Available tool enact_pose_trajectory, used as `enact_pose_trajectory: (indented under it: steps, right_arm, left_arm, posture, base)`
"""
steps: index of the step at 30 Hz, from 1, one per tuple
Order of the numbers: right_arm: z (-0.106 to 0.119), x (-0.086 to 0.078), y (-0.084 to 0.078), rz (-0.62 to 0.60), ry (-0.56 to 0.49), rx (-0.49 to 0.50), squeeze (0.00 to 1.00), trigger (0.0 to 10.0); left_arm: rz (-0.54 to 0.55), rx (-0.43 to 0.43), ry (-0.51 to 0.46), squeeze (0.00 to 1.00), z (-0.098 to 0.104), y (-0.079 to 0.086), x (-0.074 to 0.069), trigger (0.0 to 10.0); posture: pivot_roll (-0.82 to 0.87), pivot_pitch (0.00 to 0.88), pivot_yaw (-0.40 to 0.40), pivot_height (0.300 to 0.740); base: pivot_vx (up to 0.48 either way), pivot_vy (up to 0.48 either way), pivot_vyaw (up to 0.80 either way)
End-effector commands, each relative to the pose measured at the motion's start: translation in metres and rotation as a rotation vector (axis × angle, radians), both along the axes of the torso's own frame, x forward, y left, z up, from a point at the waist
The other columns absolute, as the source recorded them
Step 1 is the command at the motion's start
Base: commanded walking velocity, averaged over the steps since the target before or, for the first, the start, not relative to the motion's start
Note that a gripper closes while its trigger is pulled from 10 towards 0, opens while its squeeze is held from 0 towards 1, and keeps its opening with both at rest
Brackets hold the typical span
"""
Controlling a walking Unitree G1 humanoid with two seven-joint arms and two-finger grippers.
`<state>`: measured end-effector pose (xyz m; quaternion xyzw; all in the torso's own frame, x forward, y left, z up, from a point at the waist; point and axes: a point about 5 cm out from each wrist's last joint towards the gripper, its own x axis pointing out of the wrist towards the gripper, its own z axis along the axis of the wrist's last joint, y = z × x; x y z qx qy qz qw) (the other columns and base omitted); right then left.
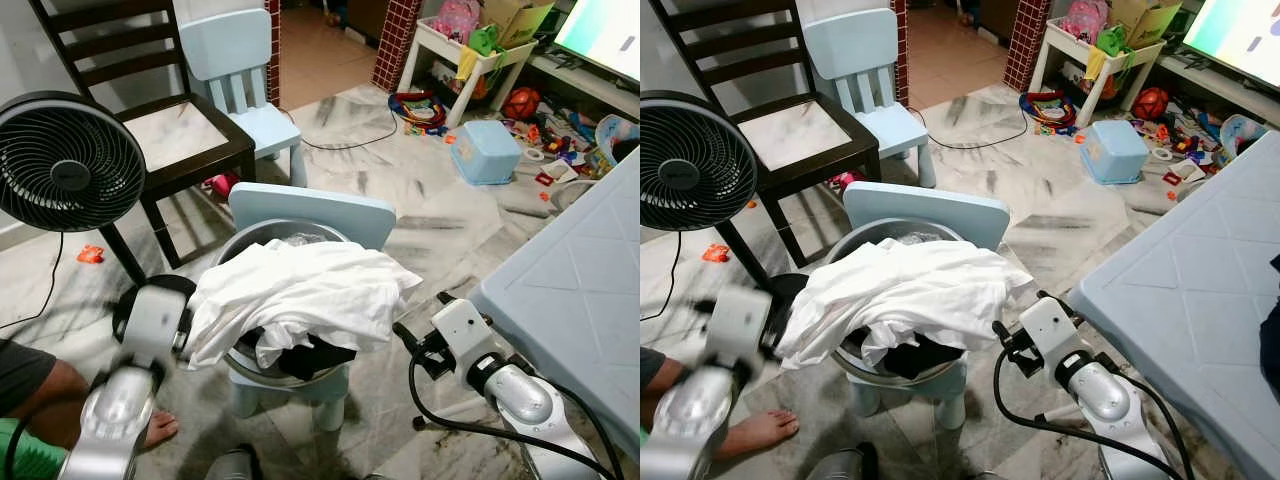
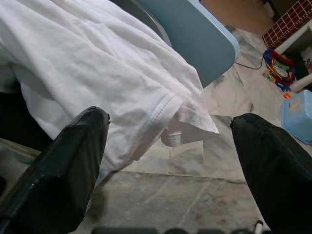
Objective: Hang hanger
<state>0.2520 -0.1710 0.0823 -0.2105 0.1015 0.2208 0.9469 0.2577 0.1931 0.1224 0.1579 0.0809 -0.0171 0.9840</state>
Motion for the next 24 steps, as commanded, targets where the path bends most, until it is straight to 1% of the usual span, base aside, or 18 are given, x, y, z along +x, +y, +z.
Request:
enact_pose_trajectory:
  steps: [1, 2, 3, 4, 5, 7, 8, 9, 10, 12, 15, 18, 19, 20, 22, 23, 24]
  right_arm:
    - [0.000, 0.000, 0.000, 0.000, 0.002, -0.010, 0.00, 10.0]
    - [0.001, 0.001, 0.001, 0.001, -0.003, -0.007, 0.00, 10.0]
    - [0.001, 0.002, 0.002, 0.001, -0.006, -0.006, 0.00, 10.0]
    - [0.002, 0.002, 0.004, 0.001, -0.010, -0.004, 0.00, 10.0]
    - [0.003, 0.003, 0.005, 0.004, -0.015, -0.004, 0.00, 10.0]
    - [0.004, 0.003, 0.006, 0.007, -0.020, -0.003, 0.00, 10.0]
    - [0.005, 0.003, 0.007, 0.007, -0.023, -0.003, 0.00, 10.0]
    - [0.005, 0.003, 0.007, 0.007, -0.023, -0.003, 0.00, 10.0]
    - [0.005, 0.003, 0.007, 0.007, -0.025, -0.004, 0.00, 10.0]
    - [0.005, 0.002, 0.007, 0.005, -0.027, -0.005, 0.00, 10.0]
    - [0.005, 0.000, 0.006, 0.004, -0.028, -0.009, 0.00, 10.0]
    - [0.006, -0.002, 0.006, 0.004, -0.028, -0.011, 0.00, 10.0]
    - [0.005, -0.004, 0.006, 0.003, -0.025, -0.013, 0.00, 10.0]
    - [0.005, -0.004, 0.006, 0.003, -0.023, -0.013, 0.00, 10.0]
    - [0.004, -0.005, 0.006, 0.003, -0.021, -0.013, 0.00, 10.0]
    - [0.005, -0.005, 0.007, 0.005, -0.021, -0.013, 0.00, 10.0]
    - [0.005, -0.005, 0.008, 0.007, -0.022, -0.012, 0.00, 10.0]
  left_arm:
    - [-0.023, -0.032, 0.050, 1.00, -0.011, -0.002, 0.015, 10.0]
    - [-0.033, -0.050, 0.073, 1.00, -0.014, -0.004, 0.024, 10.0]
    - [-0.039, -0.064, 0.088, 1.00, -0.016, -0.005, 0.030, 10.0]
    - [-0.089, -0.061, 0.112, 1.00, -0.019, -0.010, 0.037, 10.0]
    - [-0.097, -0.066, 0.107, 1.00, -0.019, -0.013, 0.045, 10.0]
    - [-0.151, -0.084, 0.121, 1.00, -0.019, -0.024, 0.058, 10.0]
    - [-0.181, -0.093, 0.132, 1.00, -0.020, -0.032, 0.067, 10.0]
    - [-0.181, -0.093, 0.132, 1.00, -0.020, -0.032, 0.067, 10.0]
    - [-0.186, -0.085, 0.141, 1.00, -0.021, -0.035, 0.072, 10.0]
    - [-0.193, -0.108, 0.149, 1.00, -0.023, -0.042, 0.078, 10.0]
    - [-0.248, -0.150, 0.142, 1.00, -0.021, -0.059, 0.088, 10.0]
    - [-0.305, -0.185, 0.124, 1.00, -0.019, -0.076, 0.091, 10.0]
    - [-0.349, -0.185, 0.159, 1.00, -0.028, -0.084, 0.089, 10.0]
    - [-0.365, -0.174, 0.192, 1.00, -0.036, -0.087, 0.087, 10.0]
    - [-0.389, -0.159, 0.230, 1.00, -0.046, -0.090, 0.083, 10.0]
    - [-0.432, -0.132, 0.274, 1.00, -0.055, -0.091, 0.078, 10.0]
    - [-0.450, -0.098, 0.309, 1.00, -0.062, -0.090, 0.074, 10.0]
  posture:
    - [0.03, 0.135, -0.079, 0.740]
    - [0.03, 0.135, -0.079, 0.740]
    - [0.03, 0.135, -0.079, 0.740]
    - [0.02, 0.133, -0.078, 0.740]
    - [0.01, 0.134, -0.075, 0.740]
    - [0.00, 0.132, -0.078, 0.740]
    - [0.00, 0.134, -0.076, 0.740]
    - [0.00, 0.134, -0.076, 0.740]
    - [0.00, 0.134, -0.076, 0.740]
    - [-0.01, 0.132, -0.074, 0.740]
    - [-0.03, 0.135, -0.071, 0.740]
    - [-0.04, 0.137, -0.070, 0.740]
    - [-0.04, 0.137, -0.070, 0.740]
    - [-0.04, 0.138, -0.071, 0.740]
    - [-0.05, 0.140, -0.071, 0.740]
    - [-0.05, 0.139, -0.072, 0.740]
    - [-0.05, 0.139, -0.072, 0.740]
  base:
    - [0.000, 0.000, 0.00]
    - [0.000, 0.000, 0.00]
    - [0.000, 0.000, 0.00]
    - [0.000, 0.000, 0.00]
    - [0.000, 0.000, 0.00]
    - [0.000, 0.000, 0.00]
    - [0.000, 0.000, 0.00]
    - [0.000, 0.000, 0.00]
    - [0.000, 0.000, 0.00]
    - [0.000, 0.000, 0.00]
    - [0.000, 0.000, 0.00]
    - [0.000, 0.000, 0.00]
    - [0.000, 0.000, 0.00]
    - [0.000, 0.000, 0.00]
    - [0.000, 0.000, 0.00]
    - [0.000, 0.000, 0.00]
    - [0.000, 0.000, 0.00]
